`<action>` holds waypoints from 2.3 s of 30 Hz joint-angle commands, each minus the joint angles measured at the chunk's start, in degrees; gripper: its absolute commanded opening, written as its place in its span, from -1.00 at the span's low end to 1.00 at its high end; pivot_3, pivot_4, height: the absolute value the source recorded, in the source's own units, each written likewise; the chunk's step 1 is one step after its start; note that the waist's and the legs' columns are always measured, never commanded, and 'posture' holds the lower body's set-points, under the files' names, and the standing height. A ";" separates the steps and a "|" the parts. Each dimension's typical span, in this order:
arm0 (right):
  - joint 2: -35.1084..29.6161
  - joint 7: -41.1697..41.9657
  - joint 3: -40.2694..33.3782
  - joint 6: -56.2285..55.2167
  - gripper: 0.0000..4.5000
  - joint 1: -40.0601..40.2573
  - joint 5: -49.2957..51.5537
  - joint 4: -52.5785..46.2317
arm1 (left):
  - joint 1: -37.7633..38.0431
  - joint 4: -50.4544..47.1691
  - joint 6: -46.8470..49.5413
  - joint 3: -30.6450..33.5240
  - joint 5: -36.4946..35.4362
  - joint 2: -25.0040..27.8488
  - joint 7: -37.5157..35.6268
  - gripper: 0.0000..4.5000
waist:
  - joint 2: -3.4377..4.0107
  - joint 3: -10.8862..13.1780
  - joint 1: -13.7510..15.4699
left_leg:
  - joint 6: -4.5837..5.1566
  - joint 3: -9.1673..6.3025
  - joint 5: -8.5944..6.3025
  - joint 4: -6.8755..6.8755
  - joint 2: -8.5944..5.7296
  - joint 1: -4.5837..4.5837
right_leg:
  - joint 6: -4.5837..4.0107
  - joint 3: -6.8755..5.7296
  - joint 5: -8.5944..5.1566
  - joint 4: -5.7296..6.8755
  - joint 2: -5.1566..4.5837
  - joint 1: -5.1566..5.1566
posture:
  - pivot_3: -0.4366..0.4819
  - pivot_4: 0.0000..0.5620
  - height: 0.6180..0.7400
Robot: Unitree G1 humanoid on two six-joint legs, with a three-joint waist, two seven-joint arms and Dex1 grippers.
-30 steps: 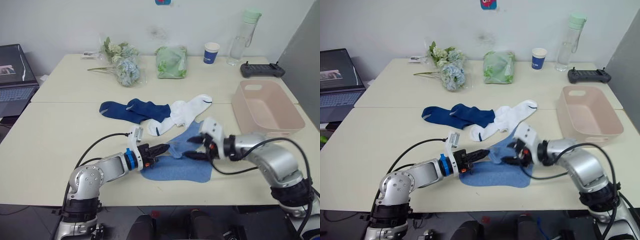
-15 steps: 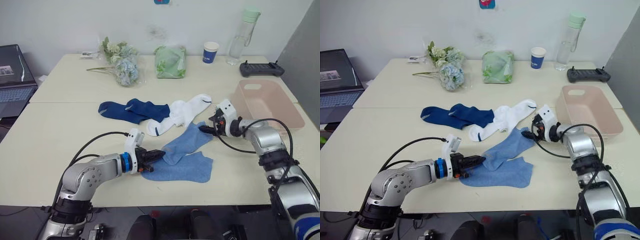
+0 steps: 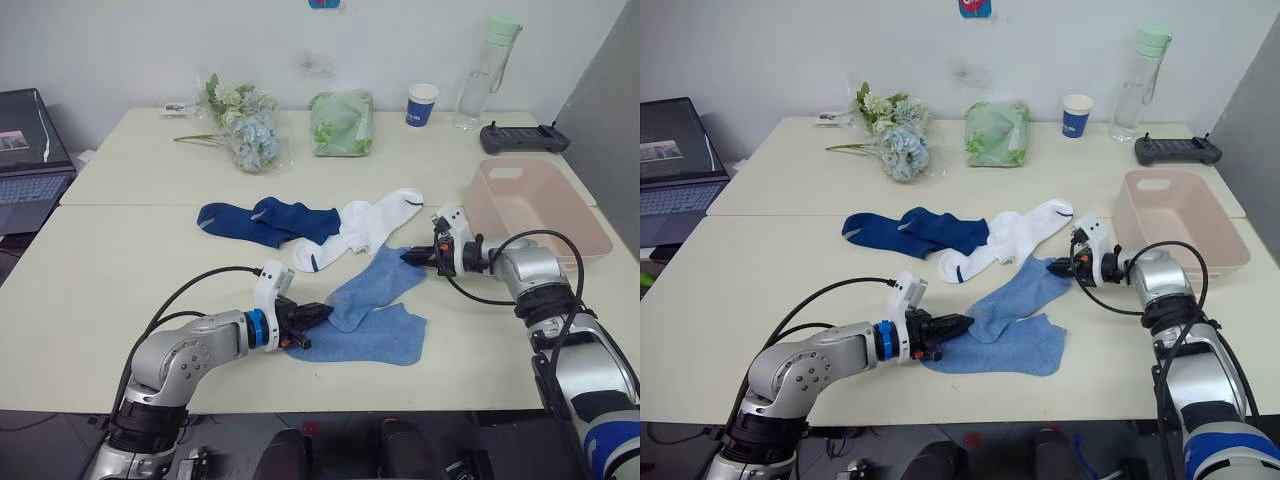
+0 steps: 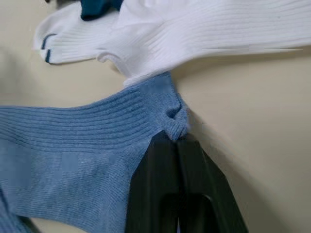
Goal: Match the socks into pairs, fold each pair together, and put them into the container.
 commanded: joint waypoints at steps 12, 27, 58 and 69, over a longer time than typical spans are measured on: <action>2.51 -15.90 -19.24 43.07 -0.98 14.02 23.06 -51.99 | -5.66 -1.94 -0.91 6.98 -3.65 11.79 -14.38 -1.00 | 0.05 0.03 0.08 | 0.13 -0.20 -0.08 -0.02 0.02 -0.06 | 0.00 -0.12 0.00 0.01 0.01 -0.01 | -0.05 -0.47 1.00; 14.87 -35.10 -36.69 60.01 -0.98 34.79 42.34 -80.91 | -5.15 0.40 0.81 4.38 -3.68 26.04 -33.11 -1.00 | 0.19 0.11 0.02 | 0.23 -0.17 -0.13 -0.17 -0.01 -0.05 | 0.03 -0.13 -0.02 -0.10 0.05 -0.02 | -0.05 -0.47 1.00; 15.74 -46.32 -30.25 50.65 -0.98 47.86 49.08 -83.61 | -4.43 5.52 -0.97 -0.81 4.85 21.42 -31.33 -1.00 | 0.19 0.11 -0.09 | 0.22 -0.13 -0.11 -0.71 0.05 0.09 | 0.02 -0.11 -0.04 -0.25 0.11 -0.09 | -0.05 -0.47 1.00; 10.23 -45.78 -22.67 41.50 -0.98 47.93 43.16 -77.52 | -3.37 6.04 -2.00 -1.12 6.14 20.05 -29.74 -1.00 | 0.18 0.11 -0.07 | 0.22 -0.13 -0.11 -0.71 0.05 0.09 | 0.02 -0.12 -0.04 -0.25 0.12 -0.08 | -0.05 -0.47 1.00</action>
